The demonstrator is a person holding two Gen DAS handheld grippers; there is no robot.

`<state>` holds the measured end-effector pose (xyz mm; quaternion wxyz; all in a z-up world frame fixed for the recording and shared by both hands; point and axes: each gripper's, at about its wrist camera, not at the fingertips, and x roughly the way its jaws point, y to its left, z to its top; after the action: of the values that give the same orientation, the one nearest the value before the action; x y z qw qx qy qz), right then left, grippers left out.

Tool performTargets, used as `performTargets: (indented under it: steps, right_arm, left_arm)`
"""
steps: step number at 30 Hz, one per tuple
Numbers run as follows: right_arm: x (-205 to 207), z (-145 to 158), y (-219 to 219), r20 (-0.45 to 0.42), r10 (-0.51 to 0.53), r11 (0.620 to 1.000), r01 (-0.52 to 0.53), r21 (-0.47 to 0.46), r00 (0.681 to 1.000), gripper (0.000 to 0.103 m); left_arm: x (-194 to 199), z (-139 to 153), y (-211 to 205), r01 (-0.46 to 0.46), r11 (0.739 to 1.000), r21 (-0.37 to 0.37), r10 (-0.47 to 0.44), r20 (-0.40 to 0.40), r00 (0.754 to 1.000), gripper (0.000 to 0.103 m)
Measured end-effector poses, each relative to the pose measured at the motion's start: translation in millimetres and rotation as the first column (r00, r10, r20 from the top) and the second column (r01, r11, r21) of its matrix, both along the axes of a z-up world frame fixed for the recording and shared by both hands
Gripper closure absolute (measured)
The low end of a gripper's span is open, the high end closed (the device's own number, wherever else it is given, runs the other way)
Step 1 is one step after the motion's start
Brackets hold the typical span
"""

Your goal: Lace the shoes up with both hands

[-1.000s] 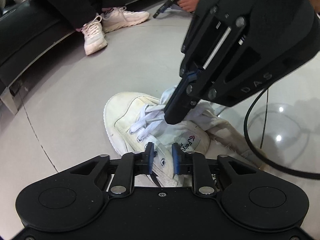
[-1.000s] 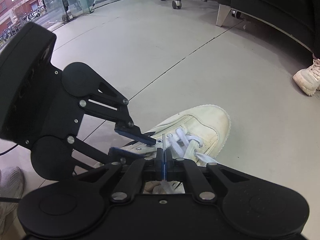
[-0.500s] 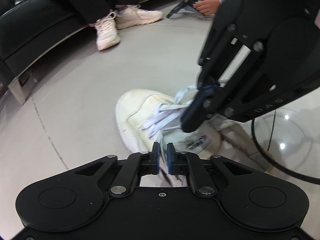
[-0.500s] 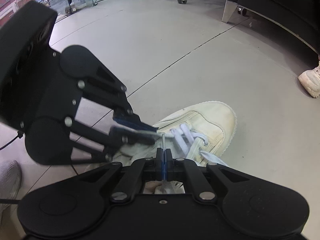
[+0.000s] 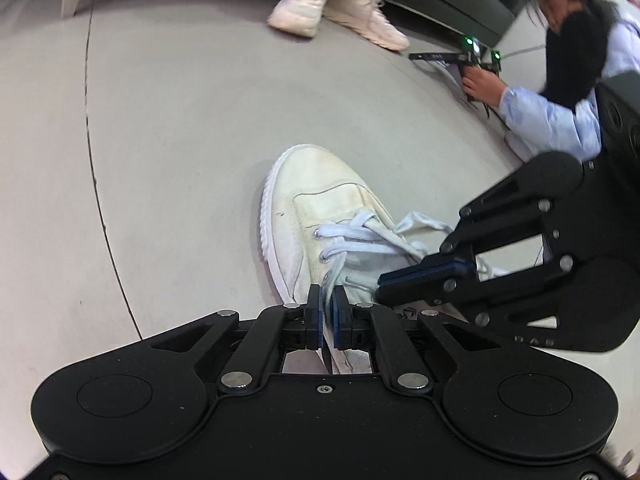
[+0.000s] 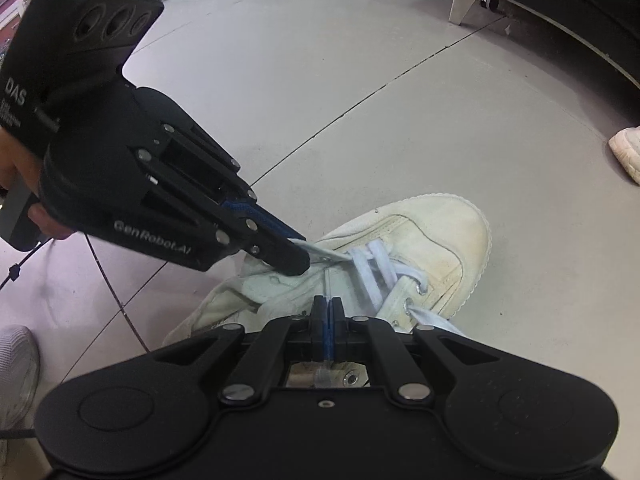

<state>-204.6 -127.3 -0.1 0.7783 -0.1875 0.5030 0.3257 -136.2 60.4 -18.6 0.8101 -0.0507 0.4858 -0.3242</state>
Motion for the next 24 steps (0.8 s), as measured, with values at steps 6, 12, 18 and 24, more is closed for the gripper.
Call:
performTargets:
  steps: [6,12,18,24]
  right_arm:
    - [2.3,0.5,-0.5,-0.008,-0.007,1.000,0.007,0.006,1.000,0.102]
    - [3.2,-0.3,3.0,-0.015,-0.013,1.000,0.013,0.007,1.000,0.102]
    - [3.5,-2.1,2.4,-0.021,-0.012,1.000,0.012,0.004,1.000,0.102]
    - [6.7,-2.4,3.8,-0.021,-0.005,1.000,0.005,0.002,1.000,0.102]
  left_arm:
    - [6.5,-4.3,5.5,-0.029,0.999,-0.038,0.027,-0.052,0.998,0.098]
    - [7.0,-6.7,4.0,-0.031,0.999,-0.039,0.029,-0.051,0.998,0.098]
    - [7.0,-7.4,4.2,-0.031,0.999,-0.040,0.029,-0.051,0.998,0.098]
    - [3.3,-6.3,6.0,-0.026,0.999,-0.033,0.025,-0.040,0.999,0.098]
